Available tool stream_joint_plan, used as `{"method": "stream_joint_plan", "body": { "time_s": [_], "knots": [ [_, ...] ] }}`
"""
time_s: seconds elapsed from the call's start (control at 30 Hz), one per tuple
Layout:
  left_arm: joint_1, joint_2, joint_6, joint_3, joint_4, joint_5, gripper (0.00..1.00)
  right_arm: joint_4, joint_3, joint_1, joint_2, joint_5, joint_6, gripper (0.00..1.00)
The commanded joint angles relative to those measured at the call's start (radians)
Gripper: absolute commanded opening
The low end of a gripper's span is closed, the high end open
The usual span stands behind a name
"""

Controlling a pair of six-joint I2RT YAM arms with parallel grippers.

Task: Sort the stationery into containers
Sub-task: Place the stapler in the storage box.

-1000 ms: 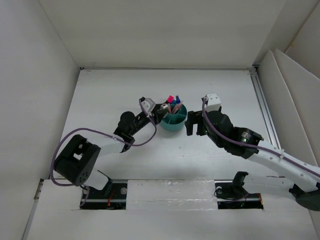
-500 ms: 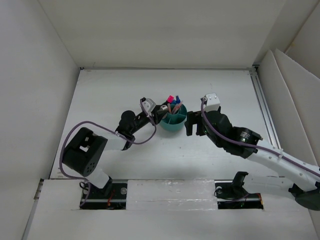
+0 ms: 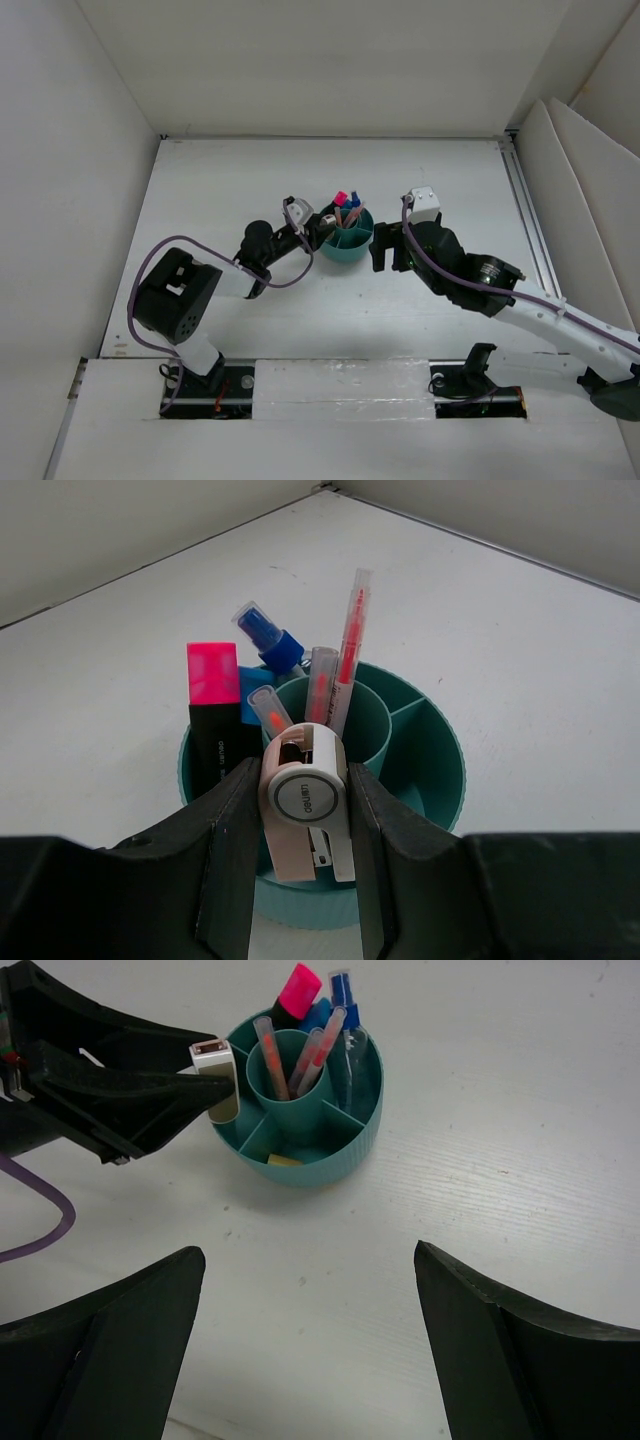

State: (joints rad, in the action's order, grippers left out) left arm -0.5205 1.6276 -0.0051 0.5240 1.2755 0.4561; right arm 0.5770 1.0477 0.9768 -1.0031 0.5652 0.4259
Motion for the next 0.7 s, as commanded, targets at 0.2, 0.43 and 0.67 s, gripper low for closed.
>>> {"method": "stream_joint_plan", "body": {
  "time_s": [0.2, 0.43, 0.67],
  "knots": [
    [0.004, 0.021, -0.004, 0.045, 0.160, 0.044, 0.00, 0.000, 0.021, 0.008, -0.005, 0.004, -0.007, 0.91],
    [0.004, 0.032, -0.022, 0.036, 0.170, 0.044, 0.05, -0.009, 0.021, 0.008, -0.005, 0.004, -0.007, 0.91],
    [0.004, -0.009, -0.033, 0.016, 0.174, 0.012, 0.14, -0.019, 0.012, 0.008, -0.005, -0.007, -0.007, 0.91]
  ]
}}
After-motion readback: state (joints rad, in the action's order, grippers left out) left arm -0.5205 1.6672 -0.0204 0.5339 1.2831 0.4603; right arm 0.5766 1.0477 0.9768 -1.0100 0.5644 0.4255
